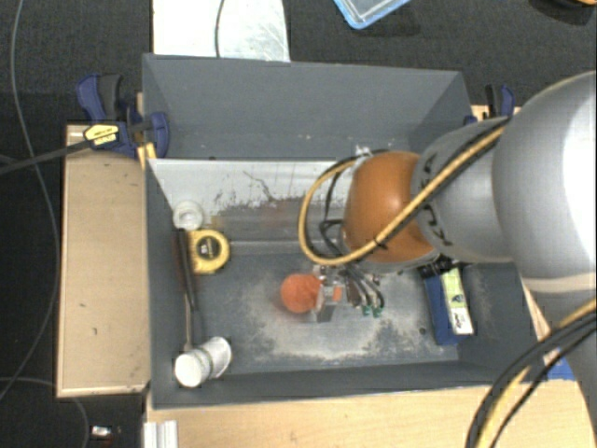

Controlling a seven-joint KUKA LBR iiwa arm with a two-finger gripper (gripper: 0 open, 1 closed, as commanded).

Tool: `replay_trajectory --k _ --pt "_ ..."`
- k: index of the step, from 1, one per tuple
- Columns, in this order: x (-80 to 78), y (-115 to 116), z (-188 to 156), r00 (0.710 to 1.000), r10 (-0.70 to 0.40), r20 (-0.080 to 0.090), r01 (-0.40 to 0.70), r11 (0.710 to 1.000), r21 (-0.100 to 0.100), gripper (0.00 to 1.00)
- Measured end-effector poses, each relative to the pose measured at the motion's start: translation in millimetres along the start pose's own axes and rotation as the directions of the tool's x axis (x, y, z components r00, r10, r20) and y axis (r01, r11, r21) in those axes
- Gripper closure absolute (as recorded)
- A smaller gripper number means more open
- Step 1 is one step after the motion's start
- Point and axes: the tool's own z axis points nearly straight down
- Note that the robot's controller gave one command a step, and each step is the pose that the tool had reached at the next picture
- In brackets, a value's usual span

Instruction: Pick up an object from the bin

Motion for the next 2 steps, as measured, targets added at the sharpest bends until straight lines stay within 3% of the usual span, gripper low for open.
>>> replay_trajectory --k 1,2 --pt "0.0 0 0 1.0 0.0 0.0 0.0 1.0 0.0 1.0" --pt "0.8 -2 -57 1.0 -0.002 -0.006 0.002 1.0 0.001 1.0"
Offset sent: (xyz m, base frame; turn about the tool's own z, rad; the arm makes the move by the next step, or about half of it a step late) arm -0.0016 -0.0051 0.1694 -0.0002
